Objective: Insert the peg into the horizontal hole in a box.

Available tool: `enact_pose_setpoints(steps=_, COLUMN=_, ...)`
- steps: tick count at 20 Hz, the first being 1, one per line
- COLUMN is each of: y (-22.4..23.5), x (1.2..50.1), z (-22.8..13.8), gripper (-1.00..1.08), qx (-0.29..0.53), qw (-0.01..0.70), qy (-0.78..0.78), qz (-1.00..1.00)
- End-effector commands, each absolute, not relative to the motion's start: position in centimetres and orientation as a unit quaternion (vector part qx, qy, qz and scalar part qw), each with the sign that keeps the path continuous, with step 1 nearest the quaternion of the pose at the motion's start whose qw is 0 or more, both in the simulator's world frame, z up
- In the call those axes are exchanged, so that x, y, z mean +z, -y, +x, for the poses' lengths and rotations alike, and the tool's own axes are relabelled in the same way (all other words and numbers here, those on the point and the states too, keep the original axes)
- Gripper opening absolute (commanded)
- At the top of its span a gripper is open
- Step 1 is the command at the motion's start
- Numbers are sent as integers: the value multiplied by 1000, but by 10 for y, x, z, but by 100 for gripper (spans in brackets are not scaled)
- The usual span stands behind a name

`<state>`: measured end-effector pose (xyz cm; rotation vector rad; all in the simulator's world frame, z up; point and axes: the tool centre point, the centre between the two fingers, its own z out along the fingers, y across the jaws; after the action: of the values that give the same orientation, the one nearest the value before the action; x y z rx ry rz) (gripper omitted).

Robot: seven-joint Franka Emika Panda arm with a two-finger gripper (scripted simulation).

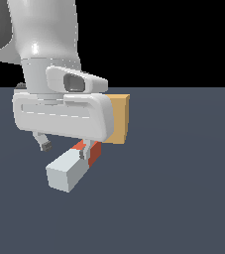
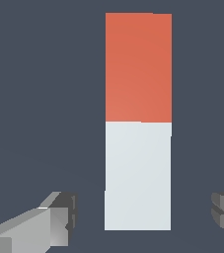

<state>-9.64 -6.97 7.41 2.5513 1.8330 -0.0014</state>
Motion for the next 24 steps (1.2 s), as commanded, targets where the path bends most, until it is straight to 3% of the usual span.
enact_pose_setpoints(steps=1, y=70, x=70, z=-97, gripper=100, qx=-1, qw=0, qy=-584, qz=812)
enact_pose_setpoints(steps=16, y=70, x=24, z=-98, gripper=100, qx=0, qw=0, qy=-582, qz=813)
enact_pose_setpoints(steps=17, y=70, x=24, z=-98, gripper=-100, qx=0, qw=0, qy=-582, qz=813)
enact_pose_setpoints(steps=24, y=70, x=24, z=-98, gripper=-100, qx=0, qw=0, qy=-582, qz=813)
